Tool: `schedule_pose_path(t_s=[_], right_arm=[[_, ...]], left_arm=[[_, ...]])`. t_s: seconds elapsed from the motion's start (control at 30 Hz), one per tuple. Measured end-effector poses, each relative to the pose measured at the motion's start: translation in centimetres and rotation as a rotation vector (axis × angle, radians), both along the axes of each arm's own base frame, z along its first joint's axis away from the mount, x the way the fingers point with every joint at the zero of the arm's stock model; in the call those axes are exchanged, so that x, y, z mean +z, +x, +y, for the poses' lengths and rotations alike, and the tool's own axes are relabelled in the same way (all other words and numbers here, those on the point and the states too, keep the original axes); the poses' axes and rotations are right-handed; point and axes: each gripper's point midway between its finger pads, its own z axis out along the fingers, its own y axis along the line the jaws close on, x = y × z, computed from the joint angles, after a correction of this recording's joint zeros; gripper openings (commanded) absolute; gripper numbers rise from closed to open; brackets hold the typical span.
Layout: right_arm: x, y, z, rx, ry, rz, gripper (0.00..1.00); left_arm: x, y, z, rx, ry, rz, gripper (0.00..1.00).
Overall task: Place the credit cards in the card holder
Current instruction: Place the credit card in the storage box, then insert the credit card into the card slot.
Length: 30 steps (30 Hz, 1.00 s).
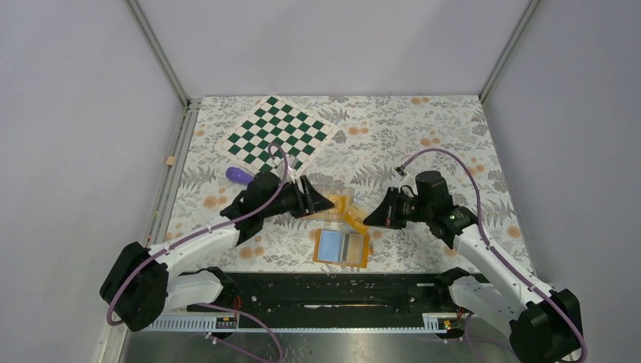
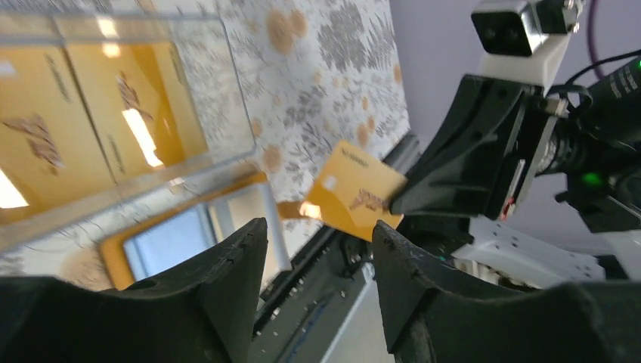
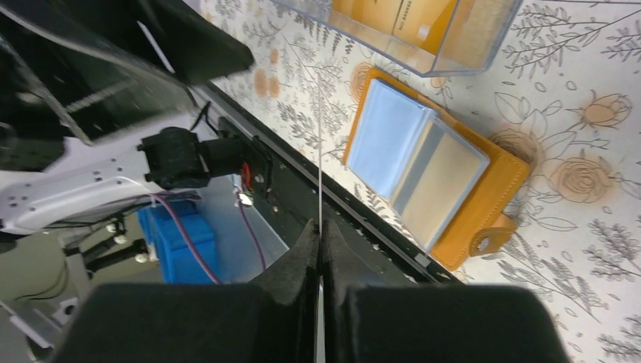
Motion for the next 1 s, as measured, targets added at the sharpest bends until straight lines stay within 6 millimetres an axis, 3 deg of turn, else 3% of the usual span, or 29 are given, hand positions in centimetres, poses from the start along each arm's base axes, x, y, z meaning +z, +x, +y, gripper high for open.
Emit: schedule_pose_path(t_s=[0.17, 0.3, 0.5, 1.0], right_arm=[[1.0, 0.3, 0.6, -0.089, 0.114, 0.026, 0.00], [1.7, 1.1, 1.0, -0.171, 0.216, 0.045, 0.00], [2.7, 1.9, 1.6, -0.225, 0.331, 0.081, 0.00], [4.9, 2.3, 1.5, -0.239, 0.394, 0.021, 0.00]], left_arm=[[-0.7, -2.8, -1.3, -0.026, -0.123, 0.095, 0.53], [1.2, -3.8, -3.0, -0.057, -0.233, 0.110, 0.51], [3.3, -3.2, -4.6, -0.065, -0.364, 0.113, 0.45], [1.3, -2.4, -4.5, -0.012, -0.294, 0.158, 0.41]])
